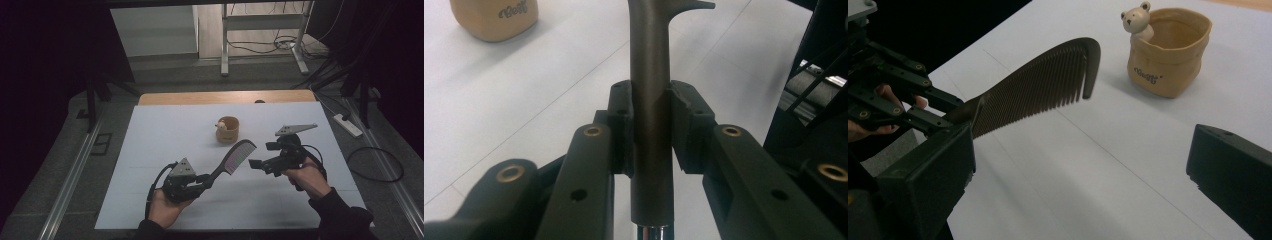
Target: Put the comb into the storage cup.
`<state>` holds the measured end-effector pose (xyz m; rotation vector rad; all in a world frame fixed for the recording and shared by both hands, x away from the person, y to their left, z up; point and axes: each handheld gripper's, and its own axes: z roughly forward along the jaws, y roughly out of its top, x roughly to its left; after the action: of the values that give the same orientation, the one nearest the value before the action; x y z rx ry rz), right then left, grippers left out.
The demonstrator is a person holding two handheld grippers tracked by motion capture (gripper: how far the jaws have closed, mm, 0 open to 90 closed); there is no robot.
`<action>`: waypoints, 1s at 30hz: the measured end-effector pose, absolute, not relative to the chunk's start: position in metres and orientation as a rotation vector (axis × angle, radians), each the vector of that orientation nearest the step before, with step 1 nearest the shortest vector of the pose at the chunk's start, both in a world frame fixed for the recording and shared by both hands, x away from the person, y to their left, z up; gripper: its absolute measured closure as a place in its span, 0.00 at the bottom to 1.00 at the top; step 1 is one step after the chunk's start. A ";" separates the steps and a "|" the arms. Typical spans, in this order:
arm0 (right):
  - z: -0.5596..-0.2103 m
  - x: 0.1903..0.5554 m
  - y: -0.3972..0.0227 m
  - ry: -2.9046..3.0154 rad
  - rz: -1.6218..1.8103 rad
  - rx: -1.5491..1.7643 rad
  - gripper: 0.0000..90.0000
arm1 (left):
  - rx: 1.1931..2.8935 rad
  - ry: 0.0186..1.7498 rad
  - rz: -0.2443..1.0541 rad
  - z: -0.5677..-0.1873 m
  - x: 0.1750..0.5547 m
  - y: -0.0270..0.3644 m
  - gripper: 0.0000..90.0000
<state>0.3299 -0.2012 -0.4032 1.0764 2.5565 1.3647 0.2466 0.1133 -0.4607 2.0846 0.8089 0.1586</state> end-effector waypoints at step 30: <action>-0.403 0.362 -0.181 2.621 1.443 1.249 0.00 | 2.084 0.738 0.150 -0.460 0.248 0.095 0.80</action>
<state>0.3621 -0.1809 -0.4034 1.2491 2.6209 1.4427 0.2477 0.0947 -0.4601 2.0839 0.7380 0.1504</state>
